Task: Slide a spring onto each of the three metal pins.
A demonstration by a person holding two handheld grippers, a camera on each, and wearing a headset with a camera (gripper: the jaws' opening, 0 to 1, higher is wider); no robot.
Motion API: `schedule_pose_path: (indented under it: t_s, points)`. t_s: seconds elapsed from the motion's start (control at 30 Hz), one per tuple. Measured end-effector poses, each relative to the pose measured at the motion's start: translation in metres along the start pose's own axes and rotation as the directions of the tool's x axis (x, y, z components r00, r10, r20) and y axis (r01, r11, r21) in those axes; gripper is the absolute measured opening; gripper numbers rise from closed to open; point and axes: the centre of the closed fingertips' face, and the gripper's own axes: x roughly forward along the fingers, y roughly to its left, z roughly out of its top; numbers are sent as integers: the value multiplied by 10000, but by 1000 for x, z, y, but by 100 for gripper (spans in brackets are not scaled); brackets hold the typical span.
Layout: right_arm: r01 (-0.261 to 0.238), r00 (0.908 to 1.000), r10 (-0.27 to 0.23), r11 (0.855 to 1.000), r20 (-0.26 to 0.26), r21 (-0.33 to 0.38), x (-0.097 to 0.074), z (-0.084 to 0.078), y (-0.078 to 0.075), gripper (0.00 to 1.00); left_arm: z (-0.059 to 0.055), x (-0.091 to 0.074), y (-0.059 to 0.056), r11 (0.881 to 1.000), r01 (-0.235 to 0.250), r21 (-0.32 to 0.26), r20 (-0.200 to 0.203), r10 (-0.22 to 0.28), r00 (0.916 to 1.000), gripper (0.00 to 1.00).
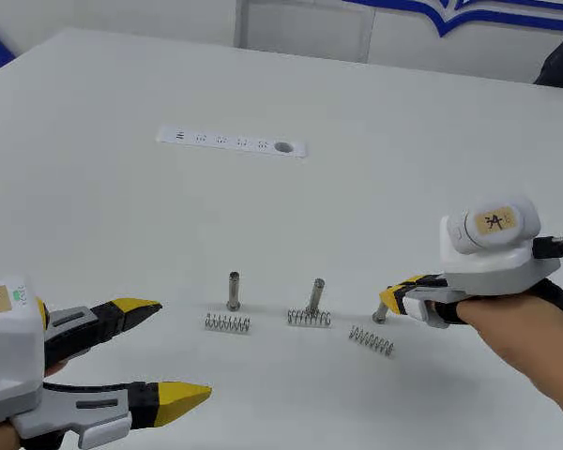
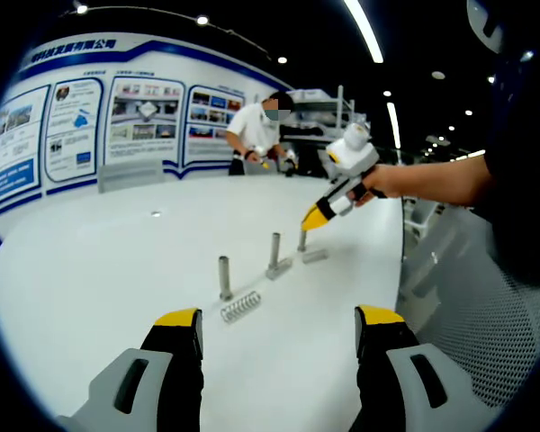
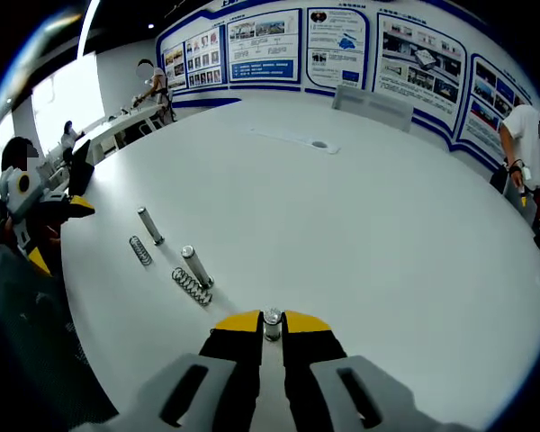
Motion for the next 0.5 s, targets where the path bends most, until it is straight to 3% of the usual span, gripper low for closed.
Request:
schedule_pose_path:
  t_s: [0.5]
  points:
    - [-94,9999,95,9997,51,-208,-7,-9,2,12,0,1,-2,10000,98,11,-44,-98,9999,70]
